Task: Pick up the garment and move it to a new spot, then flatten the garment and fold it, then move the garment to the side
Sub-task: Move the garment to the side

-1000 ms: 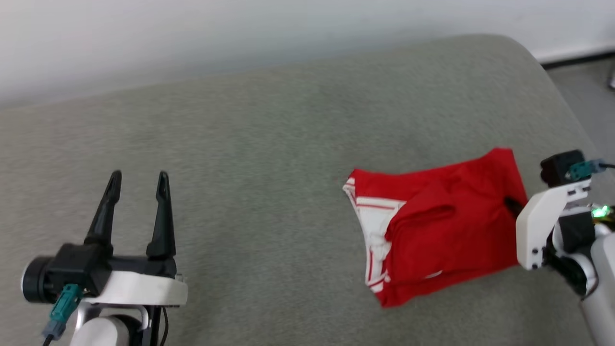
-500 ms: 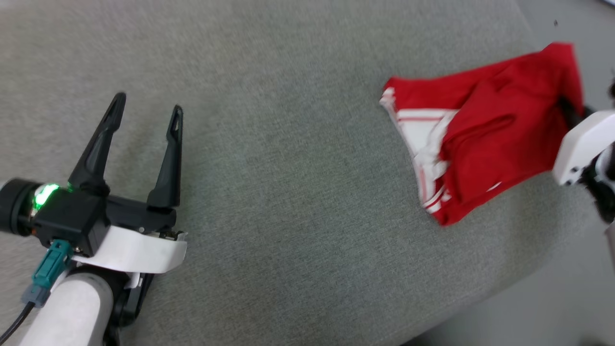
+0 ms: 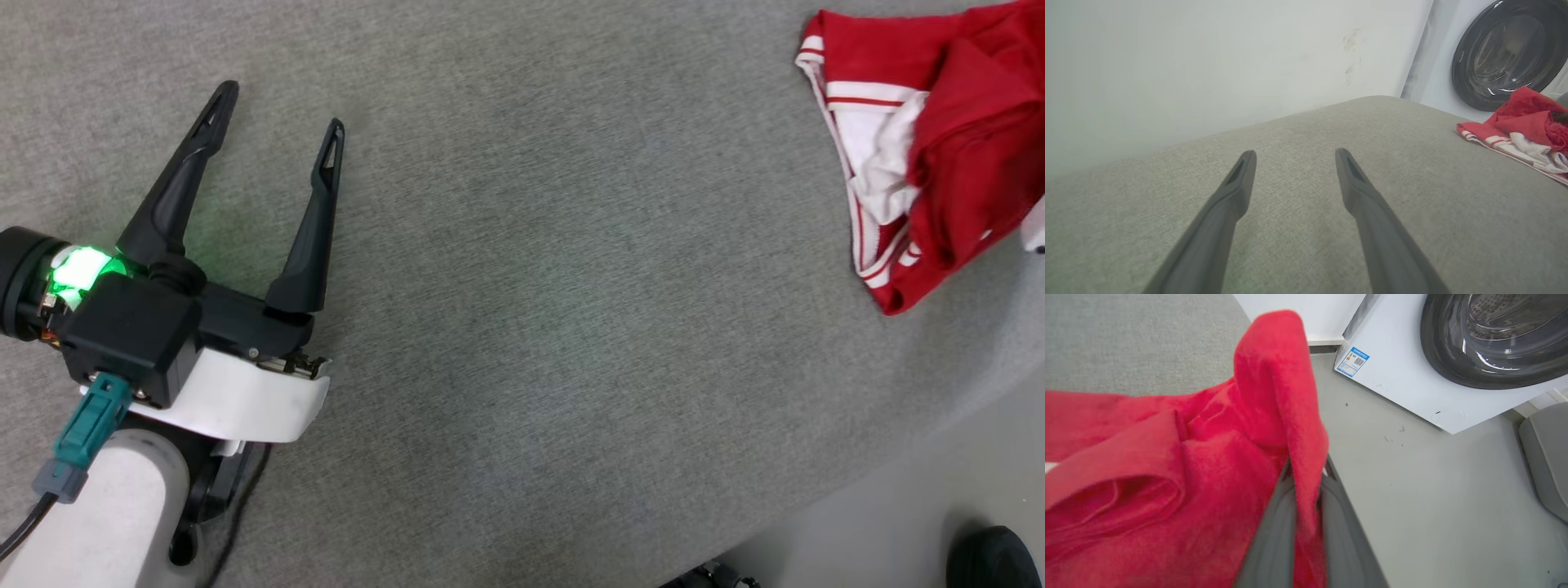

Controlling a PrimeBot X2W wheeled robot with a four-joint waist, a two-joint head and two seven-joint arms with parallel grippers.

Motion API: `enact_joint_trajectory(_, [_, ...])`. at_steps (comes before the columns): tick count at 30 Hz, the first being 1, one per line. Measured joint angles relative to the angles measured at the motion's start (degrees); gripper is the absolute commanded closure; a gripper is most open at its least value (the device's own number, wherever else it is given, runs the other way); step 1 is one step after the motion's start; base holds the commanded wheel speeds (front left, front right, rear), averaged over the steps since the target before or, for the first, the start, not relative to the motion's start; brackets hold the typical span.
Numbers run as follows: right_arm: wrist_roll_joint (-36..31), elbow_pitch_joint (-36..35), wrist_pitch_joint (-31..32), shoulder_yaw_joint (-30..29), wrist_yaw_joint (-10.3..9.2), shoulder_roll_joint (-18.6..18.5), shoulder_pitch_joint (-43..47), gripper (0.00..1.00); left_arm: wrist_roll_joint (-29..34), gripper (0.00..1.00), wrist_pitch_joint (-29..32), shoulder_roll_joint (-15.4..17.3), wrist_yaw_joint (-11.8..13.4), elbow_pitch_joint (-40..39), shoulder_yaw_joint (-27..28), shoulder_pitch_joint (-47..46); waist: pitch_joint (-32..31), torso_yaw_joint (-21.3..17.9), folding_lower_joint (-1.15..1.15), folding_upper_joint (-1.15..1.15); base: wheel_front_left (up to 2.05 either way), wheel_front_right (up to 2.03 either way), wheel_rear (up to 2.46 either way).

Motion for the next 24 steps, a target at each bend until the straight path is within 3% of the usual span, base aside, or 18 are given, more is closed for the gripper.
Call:
enact_joint_trajectory(1, [-0.8, 1.2, -1.0, -0.4, 0.00, 0.5, -0.2, 0.16, 0.0, 0.00, 0.0, 0.0, 0.0, 0.0, -0.1, -0.2, 0.3, 0.2, 0.00, 0.00, 0.00, 0.00, 0.00])
enact_joint_trajectory(2, [-1.5, 2.5, -1.9, -0.9, 0.00, 0.8, -0.6, 0.00, 0.0, 0.00, 0.2, 0.1, 0.0, 0.0, -0.2, -0.3, 0.4, 0.4, 0.00, 0.00, 0.00, 0.00, 0.00])
enact_joint_trajectory(12, [-6.1, 5.9, -7.8, -5.7, 0.00, 0.1, -2.2, 0.00, -0.8, 0.00, -2.6, -1.5, 0.2, 3.1, -1.1, -0.2, -3.0, 0.9, 0.00, 0.00, 0.00, 0.00, 0.00])
enact_joint_trajectory(24, [-4.4, -8.4, -8.2, -0.1, -0.01, 4.3, 10.0, 0.00, -5.2, 0.00, -10.7, -7.4, 3.8, 12.5, -0.7, 8.2, -15.8, 3.9, -0.01, 0.00, 0.00, 0.00, 0.00])
